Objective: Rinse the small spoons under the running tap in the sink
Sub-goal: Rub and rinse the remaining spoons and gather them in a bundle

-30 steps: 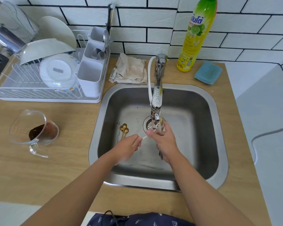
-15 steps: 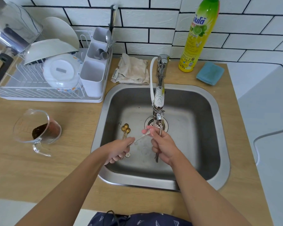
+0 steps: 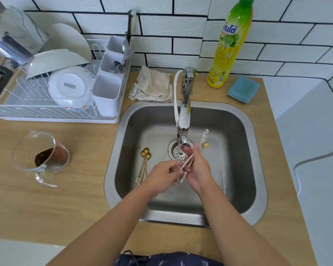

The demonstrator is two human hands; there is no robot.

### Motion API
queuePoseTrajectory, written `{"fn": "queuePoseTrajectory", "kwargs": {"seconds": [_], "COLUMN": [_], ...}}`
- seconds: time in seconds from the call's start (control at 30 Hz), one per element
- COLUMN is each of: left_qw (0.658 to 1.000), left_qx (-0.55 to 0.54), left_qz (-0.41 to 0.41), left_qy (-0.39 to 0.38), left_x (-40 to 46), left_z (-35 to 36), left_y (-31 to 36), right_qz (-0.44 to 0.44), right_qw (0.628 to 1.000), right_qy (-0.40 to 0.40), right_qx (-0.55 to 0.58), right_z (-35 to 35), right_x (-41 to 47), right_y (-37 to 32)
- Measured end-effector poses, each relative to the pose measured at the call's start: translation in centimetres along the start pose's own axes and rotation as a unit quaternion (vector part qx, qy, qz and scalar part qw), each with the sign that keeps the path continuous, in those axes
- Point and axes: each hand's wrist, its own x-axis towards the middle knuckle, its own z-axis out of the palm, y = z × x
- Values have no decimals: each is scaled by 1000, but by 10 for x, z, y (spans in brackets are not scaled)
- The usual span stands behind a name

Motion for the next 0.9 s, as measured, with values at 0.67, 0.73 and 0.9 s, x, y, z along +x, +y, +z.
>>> {"fn": "queuePoseTrajectory", "kwargs": {"seconds": [0.67,0.73,0.9], "left_qw": [842,832,854], "left_qx": [515,529,484], "left_qz": [-117,-124,-138], "left_qy": [115,117,128], "left_x": [53,51,47], "left_z": [-49,-45,-46], "left_y": [-66,-66,-61], "right_qz": [1,2,2], "right_qw": [1000,1000,999], "right_qy": [27,22,27], "right_qx": [8,-5,32], "right_z": [-18,-19,-24], "right_x": [-3,-4,0], "right_y": [-25,-26,-29]}}
